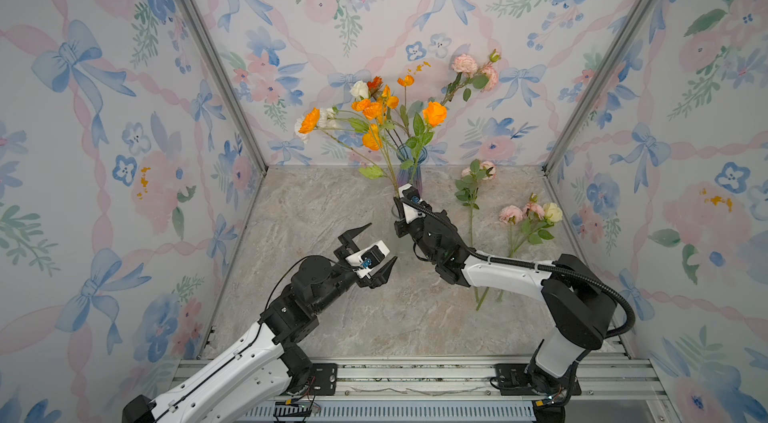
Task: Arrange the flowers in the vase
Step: 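Lower the pink rose stems into the vase mouth with the right gripper, then open the right gripper and move it back to the rose pile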
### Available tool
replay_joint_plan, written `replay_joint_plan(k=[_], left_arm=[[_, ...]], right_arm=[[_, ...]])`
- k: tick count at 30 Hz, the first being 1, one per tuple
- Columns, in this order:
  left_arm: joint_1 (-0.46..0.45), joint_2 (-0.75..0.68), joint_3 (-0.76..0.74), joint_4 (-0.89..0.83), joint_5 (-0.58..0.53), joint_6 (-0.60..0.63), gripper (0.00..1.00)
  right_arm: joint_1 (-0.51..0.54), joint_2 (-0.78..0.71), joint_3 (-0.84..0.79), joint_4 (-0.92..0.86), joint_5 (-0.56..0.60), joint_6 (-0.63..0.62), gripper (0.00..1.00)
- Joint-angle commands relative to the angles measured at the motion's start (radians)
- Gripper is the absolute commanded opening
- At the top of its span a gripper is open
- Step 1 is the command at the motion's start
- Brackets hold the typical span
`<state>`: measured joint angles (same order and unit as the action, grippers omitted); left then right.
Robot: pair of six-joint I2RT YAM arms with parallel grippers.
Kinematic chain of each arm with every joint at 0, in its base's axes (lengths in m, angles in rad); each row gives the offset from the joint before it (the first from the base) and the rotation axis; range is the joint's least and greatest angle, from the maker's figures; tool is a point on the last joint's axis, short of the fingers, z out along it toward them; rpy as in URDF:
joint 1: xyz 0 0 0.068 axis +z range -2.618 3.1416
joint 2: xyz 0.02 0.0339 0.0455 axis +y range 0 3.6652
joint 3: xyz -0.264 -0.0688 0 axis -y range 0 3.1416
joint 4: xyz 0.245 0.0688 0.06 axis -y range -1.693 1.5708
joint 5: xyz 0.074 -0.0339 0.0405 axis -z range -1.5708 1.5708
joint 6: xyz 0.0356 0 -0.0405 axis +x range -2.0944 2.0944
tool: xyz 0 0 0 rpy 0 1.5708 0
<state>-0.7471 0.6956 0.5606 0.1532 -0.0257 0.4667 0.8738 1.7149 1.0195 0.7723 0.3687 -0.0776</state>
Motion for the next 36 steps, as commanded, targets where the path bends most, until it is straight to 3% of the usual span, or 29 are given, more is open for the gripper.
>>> replay_joint_plan(k=[1, 19, 21, 25, 30, 36], left_arm=[[0.007, -0.007, -0.006, 0.015, 0.015, -0.013, 0.98], [0.007, -0.011, -0.002, 0.01, 0.026, -0.011, 0.98], [0.007, -0.01, -0.001, 0.009, 0.031, -0.011, 0.98], [0.006, 0.004, 0.001, 0.001, 0.057, -0.012, 0.98], [0.005, 0.029, 0.004, 0.0, 0.097, -0.022, 0.98], [-0.026, 0.105, 0.022, -0.02, 0.143, -0.014, 0.98]], right_arm=[[0.016, -0.018, -0.027, 0.023, 0.028, 0.013, 0.09], [0.036, -0.097, -0.067, -0.012, 0.055, -0.007, 0.27], [0.042, -0.119, -0.074, -0.016, 0.07, -0.013, 0.31], [0.048, -0.208, -0.104, -0.048, 0.119, -0.005, 0.48], [0.016, -0.356, -0.095, -0.342, 0.225, 0.073, 0.7], [-0.192, -0.449, -0.073, -0.821, 0.235, 0.376, 0.77]])
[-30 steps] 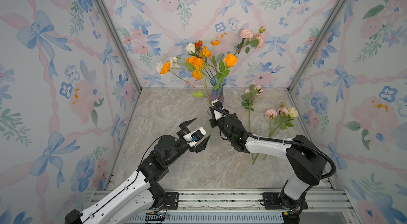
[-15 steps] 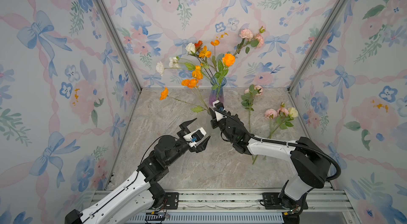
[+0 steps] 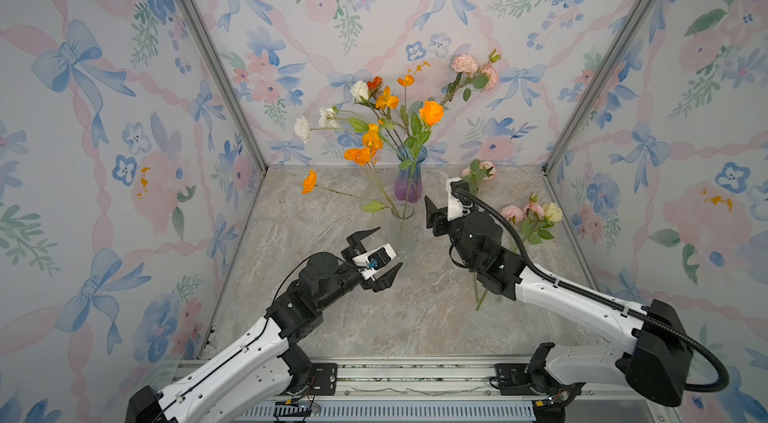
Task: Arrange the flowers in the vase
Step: 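Open the right gripper and move it back to the rose pile, then close the right gripper on a single pink rose stem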
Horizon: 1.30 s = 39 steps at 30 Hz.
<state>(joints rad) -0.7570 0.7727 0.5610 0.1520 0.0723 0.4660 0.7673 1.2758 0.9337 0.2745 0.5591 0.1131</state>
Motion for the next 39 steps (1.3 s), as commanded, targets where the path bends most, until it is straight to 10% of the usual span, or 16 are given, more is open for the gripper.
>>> replay_joint_plan(k=[1, 10, 39], left_arm=[[-0.024, 0.051, 0.031, -0.021, 0.059, -0.015, 0.98], [-0.121, 0.31, 0.279, -0.057, 0.06, -0.003, 0.98], [-0.131, 0.223, 0.166, 0.016, 0.024, 0.081, 0.98]], right_arm=[[-0.135, -0.01, 0.015, -0.391, 0.025, 0.243, 0.77], [-0.391, 0.218, 0.131, -0.67, -0.31, 0.347, 0.62], [-0.49, 0.769, 0.499, -0.801, -0.36, 0.29, 0.32]])
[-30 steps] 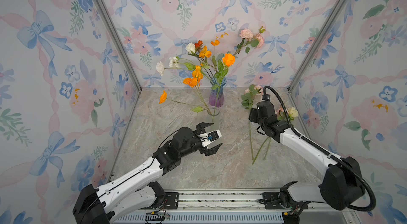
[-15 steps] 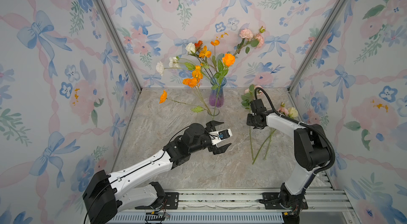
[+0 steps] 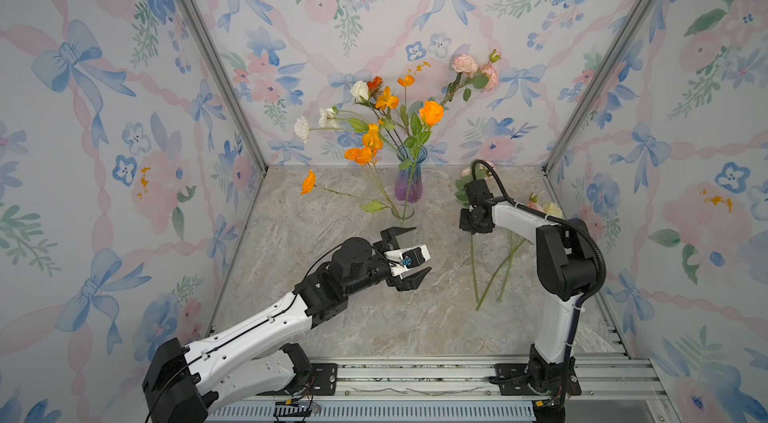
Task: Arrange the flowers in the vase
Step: 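Close the right gripper on a single pink rose stem, then lift the pink rose with the right gripper and carry it over the vase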
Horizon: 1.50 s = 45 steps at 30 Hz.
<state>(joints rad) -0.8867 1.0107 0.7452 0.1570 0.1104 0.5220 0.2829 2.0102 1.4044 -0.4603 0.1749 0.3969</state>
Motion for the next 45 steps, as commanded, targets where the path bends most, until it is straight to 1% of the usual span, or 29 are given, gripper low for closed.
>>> replay_joint_plan(k=[1, 7, 12, 14, 19, 23, 25, 29, 32, 35, 38, 41, 42, 45], left_arm=[[-0.001, -0.016, -0.02, 0.011, -0.012, 0.025, 0.98], [-0.001, -0.015, -0.02, 0.01, -0.01, 0.025, 0.98], [-0.001, -0.019, -0.02, 0.01, -0.012, 0.025, 0.98], [-0.001, -0.02, -0.021, 0.01, -0.011, 0.026, 0.98], [-0.001, -0.02, -0.018, 0.009, -0.007, 0.026, 0.98], [-0.001, -0.029, -0.018, 0.01, -0.013, 0.026, 0.98], [-0.001, -0.035, -0.018, 0.009, -0.013, 0.025, 0.98], [-0.001, -0.056, -0.018, 0.002, -0.037, 0.034, 0.98], [0.002, -0.084, -0.024, -0.003, -0.062, 0.045, 0.98], [0.017, -0.117, -0.03, -0.004, -0.085, 0.055, 0.98], [0.046, -0.151, -0.03, -0.002, -0.078, 0.052, 0.98], [0.081, -0.178, -0.03, 0.007, -0.068, 0.039, 0.98], [0.09, -0.181, -0.032, 0.016, -0.074, 0.03, 0.98], [0.112, -0.157, -0.02, 0.045, -0.163, -0.036, 0.98]], right_arm=[[-0.006, 0.042, 0.03, -0.072, 0.025, 0.006, 0.32], [-0.005, 0.04, 0.004, -0.072, 0.015, 0.016, 0.29], [0.002, 0.02, -0.038, -0.055, 0.005, 0.018, 0.22], [0.005, 0.012, -0.057, -0.043, 0.006, 0.02, 0.18], [0.014, -0.002, -0.088, -0.038, 0.003, 0.022, 0.1], [0.029, -0.027, -0.1, -0.033, 0.013, 0.009, 0.0], [0.041, -0.052, -0.112, -0.006, 0.0, -0.01, 0.0], [0.076, -0.125, -0.125, 0.026, -0.015, -0.029, 0.0], [0.097, -0.203, -0.149, 0.049, -0.018, 0.002, 0.0], [0.096, -0.304, -0.209, 0.109, -0.064, 0.075, 0.0], [0.093, -0.418, -0.272, 0.168, -0.097, 0.154, 0.0], [0.094, -0.524, -0.325, 0.223, -0.097, 0.221, 0.0], [0.093, -0.556, -0.337, 0.238, -0.094, 0.262, 0.0], [0.103, -0.662, -0.368, 0.299, -0.063, 0.311, 0.0]])
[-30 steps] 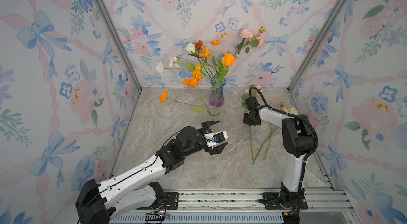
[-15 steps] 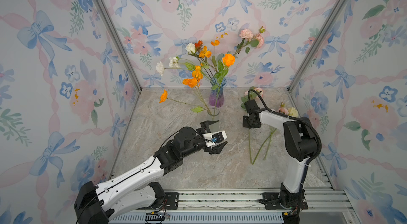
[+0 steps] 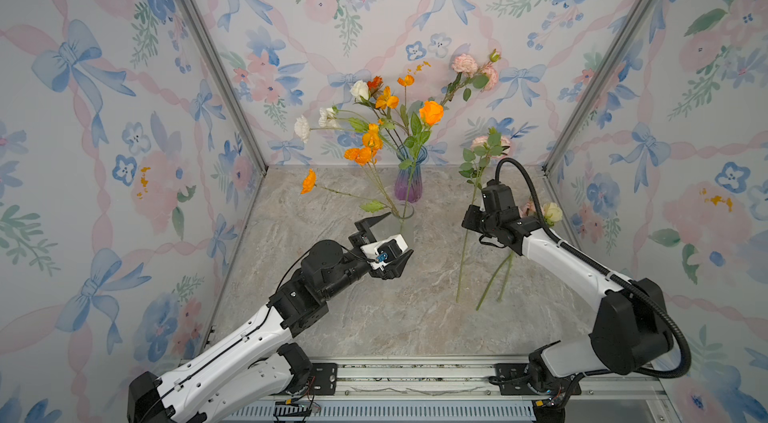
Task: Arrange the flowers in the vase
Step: 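Lift the pink rose with the right gripper and carry it over the vase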
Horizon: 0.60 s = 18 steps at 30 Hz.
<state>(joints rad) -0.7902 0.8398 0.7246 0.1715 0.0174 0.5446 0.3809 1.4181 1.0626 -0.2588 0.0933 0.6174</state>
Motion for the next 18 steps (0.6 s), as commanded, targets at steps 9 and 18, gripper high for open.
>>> replay_joint_plan(k=[9, 18], left_arm=[[0.036, 0.006, -0.009, 0.045, -0.123, -0.058, 0.98], [0.043, 0.008, -0.024, 0.063, -0.105, -0.059, 0.98]], right_arm=[[0.144, -0.259, 0.061, 0.263, 0.291, -0.023, 0.0], [0.301, -0.226, 0.106, 0.615, 0.49, -0.217, 0.0]])
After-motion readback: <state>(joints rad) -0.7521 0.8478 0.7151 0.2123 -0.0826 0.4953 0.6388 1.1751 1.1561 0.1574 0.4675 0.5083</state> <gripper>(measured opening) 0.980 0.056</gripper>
